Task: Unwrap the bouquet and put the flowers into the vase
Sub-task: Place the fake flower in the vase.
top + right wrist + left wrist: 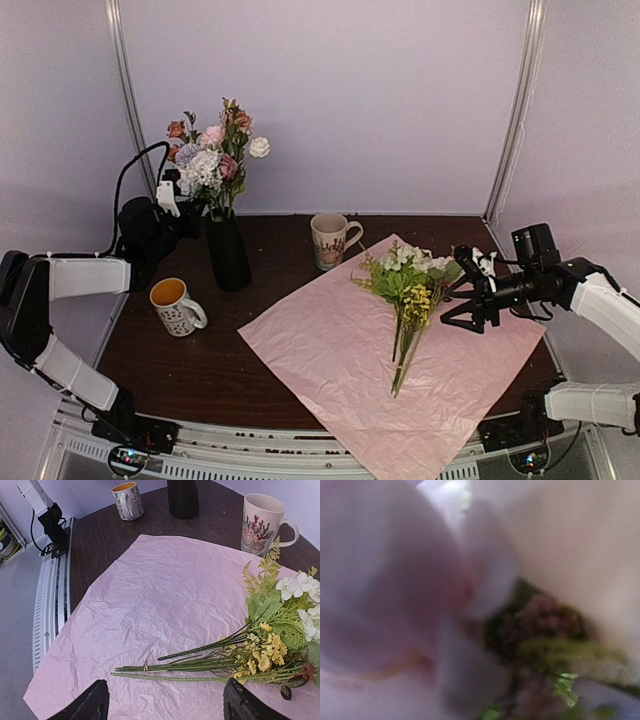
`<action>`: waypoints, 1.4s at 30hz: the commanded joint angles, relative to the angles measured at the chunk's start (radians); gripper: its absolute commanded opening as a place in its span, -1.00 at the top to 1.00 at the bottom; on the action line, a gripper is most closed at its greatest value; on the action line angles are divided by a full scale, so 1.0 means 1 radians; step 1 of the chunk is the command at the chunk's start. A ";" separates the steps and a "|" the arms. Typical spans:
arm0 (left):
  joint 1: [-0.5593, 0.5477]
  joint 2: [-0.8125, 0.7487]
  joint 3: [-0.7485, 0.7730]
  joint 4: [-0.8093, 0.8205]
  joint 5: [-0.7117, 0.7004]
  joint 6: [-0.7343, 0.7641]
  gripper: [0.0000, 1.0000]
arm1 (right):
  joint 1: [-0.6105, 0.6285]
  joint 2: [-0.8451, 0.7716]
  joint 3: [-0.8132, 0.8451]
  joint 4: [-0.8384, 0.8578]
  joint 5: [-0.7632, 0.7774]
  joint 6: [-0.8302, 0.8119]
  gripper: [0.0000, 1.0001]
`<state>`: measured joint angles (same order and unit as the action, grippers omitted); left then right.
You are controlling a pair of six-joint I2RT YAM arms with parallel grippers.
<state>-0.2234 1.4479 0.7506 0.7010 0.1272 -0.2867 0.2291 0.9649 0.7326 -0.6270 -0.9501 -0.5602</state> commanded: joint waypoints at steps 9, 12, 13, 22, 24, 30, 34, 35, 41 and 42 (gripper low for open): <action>0.007 0.039 -0.011 0.024 -0.037 -0.038 1.00 | -0.003 -0.008 0.015 -0.012 -0.021 -0.020 -0.58; 0.007 0.031 -0.025 0.022 -0.046 -0.039 1.00 | -0.004 -0.006 0.017 -0.013 -0.022 -0.020 -0.58; 0.008 0.026 -0.030 0.020 -0.050 -0.039 1.00 | -0.004 -0.005 0.016 -0.013 -0.022 -0.020 -0.58; 0.007 -0.052 -0.102 0.028 -0.045 -0.035 1.00 | -0.004 0.001 0.019 -0.013 -0.027 -0.023 -0.58; 0.008 -0.069 -0.112 0.016 -0.052 -0.034 0.79 | -0.003 0.004 0.020 -0.014 -0.030 -0.024 -0.58; 0.007 -0.113 -0.140 -0.025 -0.087 -0.050 0.36 | -0.002 0.012 0.025 -0.021 -0.035 -0.029 -0.58; 0.007 -0.146 -0.178 -0.026 -0.096 -0.065 0.32 | -0.002 0.011 0.026 -0.023 -0.036 -0.033 -0.58; 0.007 -0.156 -0.188 -0.030 -0.096 -0.067 0.32 | -0.002 0.012 0.026 -0.023 -0.036 -0.032 -0.58; 0.003 -0.233 -0.265 -0.033 -0.115 -0.112 0.30 | -0.002 0.015 0.029 -0.022 -0.036 -0.032 -0.58; 0.001 -0.248 -0.282 -0.030 -0.122 -0.118 0.29 | -0.002 0.016 0.030 -0.022 -0.036 -0.032 -0.58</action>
<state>-0.2226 1.2579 0.5220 0.6464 0.0345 -0.3626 0.2291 0.9768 0.7330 -0.6418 -0.9691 -0.5808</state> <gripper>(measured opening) 0.350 0.792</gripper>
